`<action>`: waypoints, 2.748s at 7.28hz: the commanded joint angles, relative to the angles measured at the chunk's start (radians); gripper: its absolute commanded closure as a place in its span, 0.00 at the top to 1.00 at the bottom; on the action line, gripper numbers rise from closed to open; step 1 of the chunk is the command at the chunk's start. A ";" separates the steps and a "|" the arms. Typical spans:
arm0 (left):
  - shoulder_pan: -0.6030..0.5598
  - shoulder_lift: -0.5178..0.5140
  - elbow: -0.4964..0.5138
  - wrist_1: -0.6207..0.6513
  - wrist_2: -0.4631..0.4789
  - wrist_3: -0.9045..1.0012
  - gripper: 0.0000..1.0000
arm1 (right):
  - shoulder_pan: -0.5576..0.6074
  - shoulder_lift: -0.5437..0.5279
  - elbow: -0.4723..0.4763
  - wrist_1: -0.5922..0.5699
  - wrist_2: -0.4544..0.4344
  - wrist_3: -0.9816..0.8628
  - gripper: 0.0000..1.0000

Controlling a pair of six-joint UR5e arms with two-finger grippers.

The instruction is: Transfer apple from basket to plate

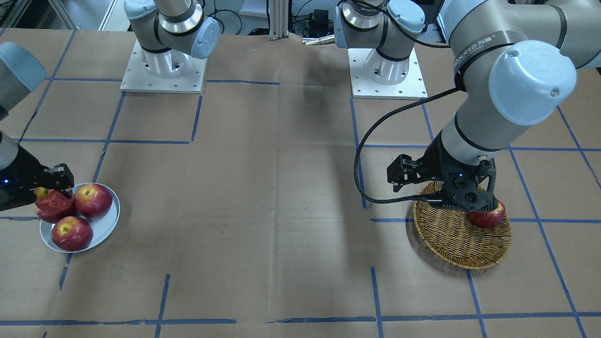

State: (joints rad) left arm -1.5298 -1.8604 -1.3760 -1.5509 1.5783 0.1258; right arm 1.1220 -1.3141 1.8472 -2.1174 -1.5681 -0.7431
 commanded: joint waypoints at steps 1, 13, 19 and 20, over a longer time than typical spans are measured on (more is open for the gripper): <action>-0.001 -0.002 0.000 0.000 -0.003 0.000 0.99 | 0.001 0.003 0.006 -0.009 0.002 0.005 0.51; -0.004 -0.006 0.003 0.000 -0.009 0.000 0.99 | 0.056 -0.077 -0.161 0.161 -0.004 0.016 1.00; -0.007 -0.008 0.003 0.000 -0.014 0.000 0.99 | 0.424 -0.189 -0.306 0.577 -0.004 0.584 1.00; -0.007 -0.010 0.003 0.000 -0.014 -0.002 0.99 | 0.441 -0.206 -0.301 0.602 -0.003 0.588 1.00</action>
State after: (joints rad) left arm -1.5366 -1.8683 -1.3727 -1.5509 1.5654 0.1255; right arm 1.5180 -1.4959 1.5410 -1.5627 -1.5715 -0.2080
